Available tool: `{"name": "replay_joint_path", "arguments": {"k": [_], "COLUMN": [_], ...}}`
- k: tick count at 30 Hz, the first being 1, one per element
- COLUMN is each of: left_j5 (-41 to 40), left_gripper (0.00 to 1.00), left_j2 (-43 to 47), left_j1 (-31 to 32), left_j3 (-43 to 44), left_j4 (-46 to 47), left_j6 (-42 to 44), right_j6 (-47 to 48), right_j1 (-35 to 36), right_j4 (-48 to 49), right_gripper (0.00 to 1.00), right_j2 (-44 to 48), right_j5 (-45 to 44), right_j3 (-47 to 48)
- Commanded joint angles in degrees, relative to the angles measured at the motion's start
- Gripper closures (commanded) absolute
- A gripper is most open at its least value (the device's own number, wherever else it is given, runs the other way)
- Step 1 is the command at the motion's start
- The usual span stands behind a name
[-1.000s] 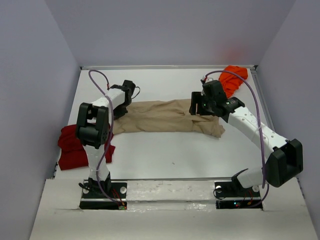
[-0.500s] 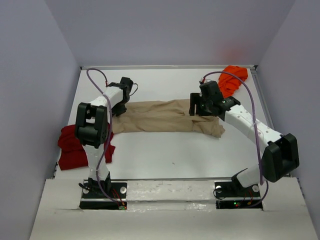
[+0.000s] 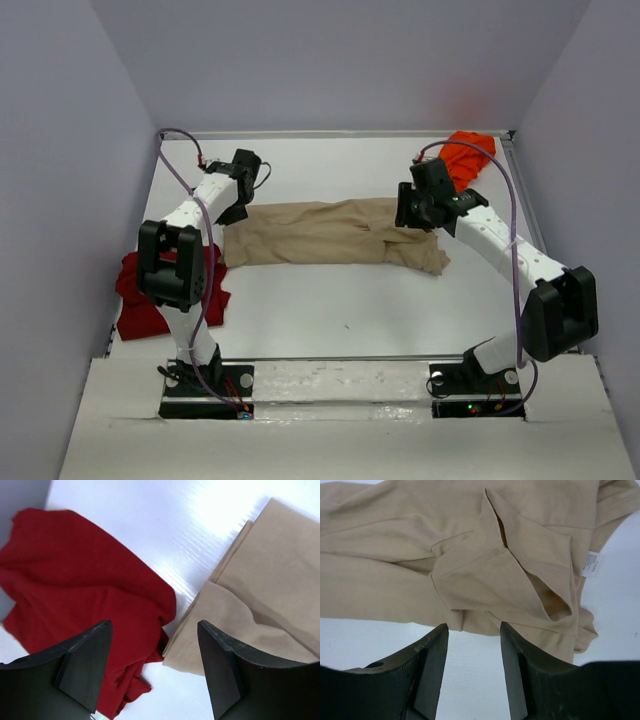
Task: Fold and stack the t-shirts
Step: Fold the other side of the tshirt into a rectangle
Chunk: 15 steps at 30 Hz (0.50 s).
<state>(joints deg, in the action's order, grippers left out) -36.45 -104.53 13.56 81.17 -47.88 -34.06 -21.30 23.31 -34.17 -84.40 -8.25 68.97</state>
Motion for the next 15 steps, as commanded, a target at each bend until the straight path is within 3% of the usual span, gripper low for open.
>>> {"name": "replay_joint_path", "arguments": {"k": [1, 5, 15], "left_j5": [-11.43, -12.77, -7.68], "left_gripper": [0.2, 0.2, 0.2], "left_j2": [4.42, 5.13, 5.83], "left_j1": [5.75, 10.69, 14.74], "left_j3": [7.5, 13.39, 13.49], "left_j4": [-8.35, -11.44, -6.62], "left_j6": [-3.46, -5.05, -0.04], "right_j6": [-1.46, -3.31, -5.6], "right_j1": [-1.24, -3.97, -7.93], "right_j4": [-1.42, -1.34, 0.95], "right_gripper": [0.5, 0.36, 0.36], "right_j2": [3.71, 4.33, 3.63], "right_j5": [-3.0, -1.34, 1.92], "right_j3": [0.12, -3.83, -8.41]}}
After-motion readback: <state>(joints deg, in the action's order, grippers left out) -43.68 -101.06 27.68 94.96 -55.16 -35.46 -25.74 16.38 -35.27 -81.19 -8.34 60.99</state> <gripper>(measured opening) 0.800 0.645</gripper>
